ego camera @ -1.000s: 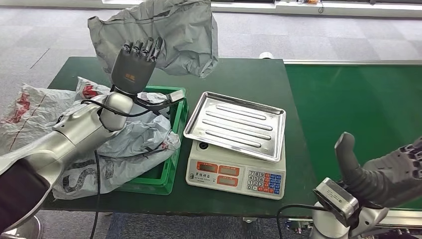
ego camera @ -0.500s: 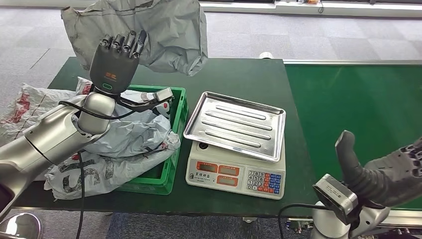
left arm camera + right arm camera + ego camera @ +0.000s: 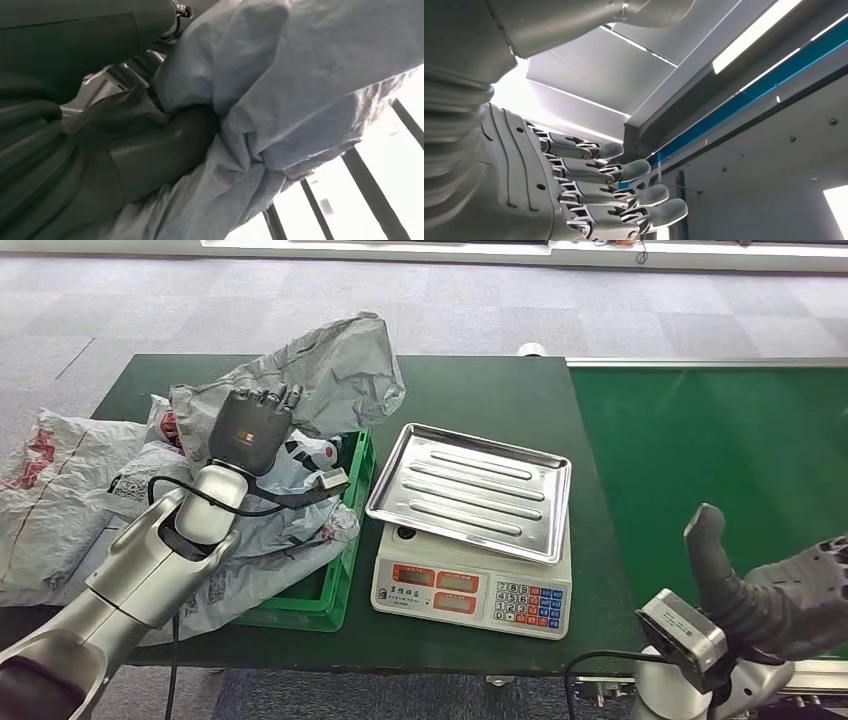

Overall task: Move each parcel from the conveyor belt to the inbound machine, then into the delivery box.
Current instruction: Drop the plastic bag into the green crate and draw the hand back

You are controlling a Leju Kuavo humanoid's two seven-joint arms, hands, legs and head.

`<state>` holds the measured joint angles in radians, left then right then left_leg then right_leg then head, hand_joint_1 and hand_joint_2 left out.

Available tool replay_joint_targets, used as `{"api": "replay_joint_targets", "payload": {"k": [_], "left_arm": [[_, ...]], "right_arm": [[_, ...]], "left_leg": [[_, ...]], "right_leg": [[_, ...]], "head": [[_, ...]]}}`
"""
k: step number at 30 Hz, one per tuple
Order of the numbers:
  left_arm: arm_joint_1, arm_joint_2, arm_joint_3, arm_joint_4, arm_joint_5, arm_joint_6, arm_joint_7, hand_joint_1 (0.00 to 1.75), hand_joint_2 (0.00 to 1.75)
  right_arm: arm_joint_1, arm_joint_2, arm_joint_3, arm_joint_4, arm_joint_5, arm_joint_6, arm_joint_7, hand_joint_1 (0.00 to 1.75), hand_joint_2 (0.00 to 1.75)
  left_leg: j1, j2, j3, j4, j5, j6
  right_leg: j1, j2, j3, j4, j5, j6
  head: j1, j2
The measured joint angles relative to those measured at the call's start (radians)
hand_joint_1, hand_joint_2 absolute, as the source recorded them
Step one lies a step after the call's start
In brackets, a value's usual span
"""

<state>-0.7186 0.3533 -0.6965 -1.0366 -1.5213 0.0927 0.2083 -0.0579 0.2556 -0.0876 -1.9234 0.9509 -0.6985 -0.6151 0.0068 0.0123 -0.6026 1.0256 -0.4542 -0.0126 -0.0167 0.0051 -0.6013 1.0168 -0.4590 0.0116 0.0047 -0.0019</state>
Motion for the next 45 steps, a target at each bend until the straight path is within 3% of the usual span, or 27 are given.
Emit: {"api": "replay_joint_targets", "payload": {"k": [9, 14, 19, 28, 32, 33, 36, 37, 41, 43, 45], "left_arm": [[0.22, 0.021, 0.151, -0.073, 0.0, -0.076, -0.083, 1.75, 1.75], [0.245, 0.026, 0.172, -0.089, 0.0, -0.103, -0.078, 1.75, 1.75], [0.333, 0.058, 0.236, -0.161, 0.0, -0.193, 0.003, 1.75, 1.75], [0.357, 0.072, 0.25, -0.188, 0.0, -0.207, 0.013, 1.75, 1.75], [0.374, 0.081, 0.255, -0.204, 0.0, -0.252, 0.08, 1.75, 1.75], [0.383, 0.084, 0.26, -0.211, 0.0, -0.266, 0.108, 1.65, 1.75], [0.414, 0.092, 0.278, -0.235, 0.0, -0.279, 0.153, 0.39, 1.75], [0.424, 0.094, 0.284, -0.243, 0.0, -0.276, 0.155, 0.04, 1.75], [0.455, 0.101, 0.299, -0.288, 0.0, -0.21, 0.136, 0.0, 1.75], [0.462, 0.096, 0.311, -0.312, 0.009, -0.107, 0.069, 0.0, 0.87], [0.476, 0.076, 0.339, -0.344, 0.066, 0.016, -0.05, 0.0, 0.0]], "right_arm": [[0.001, 0.001, -0.008, 0.0, 0.008, 0.0, 0.007, 0.0, 1.75], [0.001, 0.001, -0.008, 0.0, 0.011, 0.0, 0.009, 0.0, 1.75], [0.001, 0.001, -0.008, 0.0, 0.026, 0.0, 0.023, 0.0, 1.75], [0.001, 0.001, -0.008, 0.001, 0.027, 0.0, 0.023, 0.0, 1.75], [0.002, 0.001, -0.008, 0.001, 0.039, 0.0, 0.035, 0.0, 1.75], [0.002, 0.001, -0.007, 0.001, 0.045, 0.0, 0.04, 0.0, 1.75], [0.003, 0.001, -0.007, 0.001, 0.053, 0.0, 0.044, 0.0, 1.75], [0.003, 0.001, -0.007, 0.001, 0.054, 0.0, 0.043, 0.0, 1.75], [0.003, 0.001, -0.007, 0.003, 0.047, 0.0, 0.026, 0.0, 1.75], [0.003, 0.001, -0.007, 0.006, 0.034, 0.0, 0.005, 0.0, 1.75], [0.002, 0.001, -0.007, 0.012, 0.015, 0.0, -0.021, 0.0, 1.75]], "left_leg": [[0.0, 0.001, 0.0, -0.001, -0.001, -0.001], [0.0, 0.001, 0.0, -0.001, -0.001, -0.001], [0.0, 0.001, 0.0, -0.001, -0.001, -0.001], [0.0, 0.001, 0.0, -0.001, -0.001, -0.001], [0.0, 0.002, 0.0, -0.002, -0.001, -0.002], [0.0, 0.002, 0.001, -0.002, -0.002, -0.002], [0.0, 0.003, 0.001, -0.002, -0.002, -0.003], [0.0, 0.003, 0.001, -0.002, -0.002, -0.003], [0.001, 0.002, 0.001, -0.002, -0.002, -0.003], [0.001, 0.001, 0.001, -0.002, -0.002, -0.003], [0.001, 0.001, 0.001, -0.002, -0.002, -0.003]], "right_leg": [[0.0, 0.002, -0.001, 0.0, -0.001, -0.001], [0.0, 0.002, -0.001, 0.0, -0.001, -0.001], [0.001, 0.001, -0.001, 0.0, -0.002, -0.002], [0.002, 0.001, 0.0, 0.0, -0.002, -0.003], [0.002, 0.001, 0.0, 0.0, -0.002, -0.003], [0.002, 0.002, 0.0, 0.0, -0.002, -0.003], [0.002, 0.002, 0.0, 0.0, -0.002, -0.003], [0.002, 0.002, 0.0, 0.0, -0.002, -0.003], [0.002, 0.002, -0.001, 0.0, -0.002, -0.004], [0.002, 0.001, -0.001, 0.0, -0.002, -0.004], [0.002, 0.0, 0.0, 0.0, -0.003, -0.004]], "head": [[0.0, 0.0], [0.0, 0.0], [0.0, 0.0], [0.0, 0.0], [0.0, 0.0], [0.0, 0.0], [0.0, 0.0], [0.0, 0.0], [0.0, 0.0], [0.0, 0.0], [0.0, 0.0]]}}
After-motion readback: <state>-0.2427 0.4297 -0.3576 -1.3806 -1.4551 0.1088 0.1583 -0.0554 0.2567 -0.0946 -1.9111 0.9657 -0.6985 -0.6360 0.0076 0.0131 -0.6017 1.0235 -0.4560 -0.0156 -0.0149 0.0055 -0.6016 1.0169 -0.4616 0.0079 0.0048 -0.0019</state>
